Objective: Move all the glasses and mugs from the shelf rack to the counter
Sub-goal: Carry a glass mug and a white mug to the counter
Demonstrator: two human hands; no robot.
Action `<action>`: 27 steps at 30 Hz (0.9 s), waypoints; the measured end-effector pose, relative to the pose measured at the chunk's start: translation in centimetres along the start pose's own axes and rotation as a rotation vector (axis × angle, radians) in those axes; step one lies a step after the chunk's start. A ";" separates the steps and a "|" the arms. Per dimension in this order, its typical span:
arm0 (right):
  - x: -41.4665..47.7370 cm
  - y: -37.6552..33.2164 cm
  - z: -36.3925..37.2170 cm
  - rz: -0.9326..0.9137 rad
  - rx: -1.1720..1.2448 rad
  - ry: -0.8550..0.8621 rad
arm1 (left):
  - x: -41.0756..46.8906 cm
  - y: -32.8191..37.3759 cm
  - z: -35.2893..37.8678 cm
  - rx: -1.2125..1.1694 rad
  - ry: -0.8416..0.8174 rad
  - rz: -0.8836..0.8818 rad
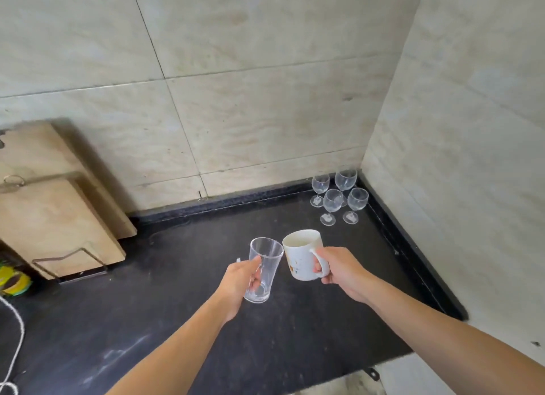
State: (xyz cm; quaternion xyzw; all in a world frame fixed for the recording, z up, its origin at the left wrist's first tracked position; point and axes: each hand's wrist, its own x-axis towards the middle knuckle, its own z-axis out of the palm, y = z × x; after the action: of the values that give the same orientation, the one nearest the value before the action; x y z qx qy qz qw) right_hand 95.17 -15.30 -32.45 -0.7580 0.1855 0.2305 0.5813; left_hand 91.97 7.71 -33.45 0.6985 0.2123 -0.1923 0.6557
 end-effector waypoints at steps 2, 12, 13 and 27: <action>3.4 -1.6 0.2 0.012 -0.010 0.001 | 3.8 1.6 -0.4 0.078 -0.006 0.001; 18.2 -5.5 0.7 0.106 -0.115 -0.023 | 19.1 6.1 -0.6 0.175 -0.016 -0.144; 19.2 -5.6 0.8 0.108 -0.117 -0.021 | 20.0 6.2 -0.6 0.162 -0.017 -0.148; 26.3 -4.1 2.2 0.062 -0.160 -0.049 | 26.4 6.8 -2.0 0.110 -0.007 -0.099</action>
State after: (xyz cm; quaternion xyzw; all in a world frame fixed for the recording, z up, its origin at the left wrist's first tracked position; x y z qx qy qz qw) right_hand 118.83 -12.50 -44.50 -0.7901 0.1758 0.2809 0.5157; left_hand 117.74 10.54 -42.08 0.7216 0.2336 -0.2382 0.6066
